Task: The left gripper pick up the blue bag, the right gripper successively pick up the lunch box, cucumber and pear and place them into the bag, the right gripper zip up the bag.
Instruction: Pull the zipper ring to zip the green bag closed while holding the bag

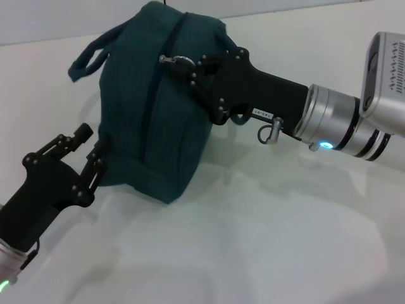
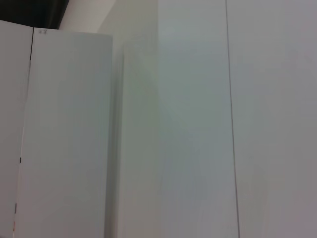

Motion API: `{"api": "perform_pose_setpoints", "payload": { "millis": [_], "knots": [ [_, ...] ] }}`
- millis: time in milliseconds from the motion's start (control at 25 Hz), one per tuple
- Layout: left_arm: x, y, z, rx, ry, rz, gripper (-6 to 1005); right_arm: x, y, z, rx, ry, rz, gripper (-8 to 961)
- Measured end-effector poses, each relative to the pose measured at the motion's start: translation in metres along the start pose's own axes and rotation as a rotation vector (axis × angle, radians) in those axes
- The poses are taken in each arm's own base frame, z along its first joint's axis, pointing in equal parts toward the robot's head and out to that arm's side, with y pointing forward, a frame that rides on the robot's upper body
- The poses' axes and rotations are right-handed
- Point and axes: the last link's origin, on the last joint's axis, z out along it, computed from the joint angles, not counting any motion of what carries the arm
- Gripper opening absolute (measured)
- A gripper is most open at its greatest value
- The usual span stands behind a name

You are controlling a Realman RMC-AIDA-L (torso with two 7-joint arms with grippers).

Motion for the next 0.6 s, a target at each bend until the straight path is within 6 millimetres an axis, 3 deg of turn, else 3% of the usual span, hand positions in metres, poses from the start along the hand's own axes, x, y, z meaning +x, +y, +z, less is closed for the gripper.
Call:
{"api": "perform_pose_setpoints", "payload": {
  "millis": [280,520,600],
  "knots": [
    [0.015,0.004,0.004,-0.054,0.097,-0.075,430,0.001,0.0,0.0,0.002,0.003,-0.01,10],
    [0.027,-0.001,0.031,-0.116,0.13,-0.174,704,0.002,0.001,0.0,-0.004,0.01,-0.03,10],
    [0.027,0.001,0.039,-0.133,0.127,-0.188,724,0.002,0.002,0.0,-0.007,0.01,-0.031,10]
  ]
}}
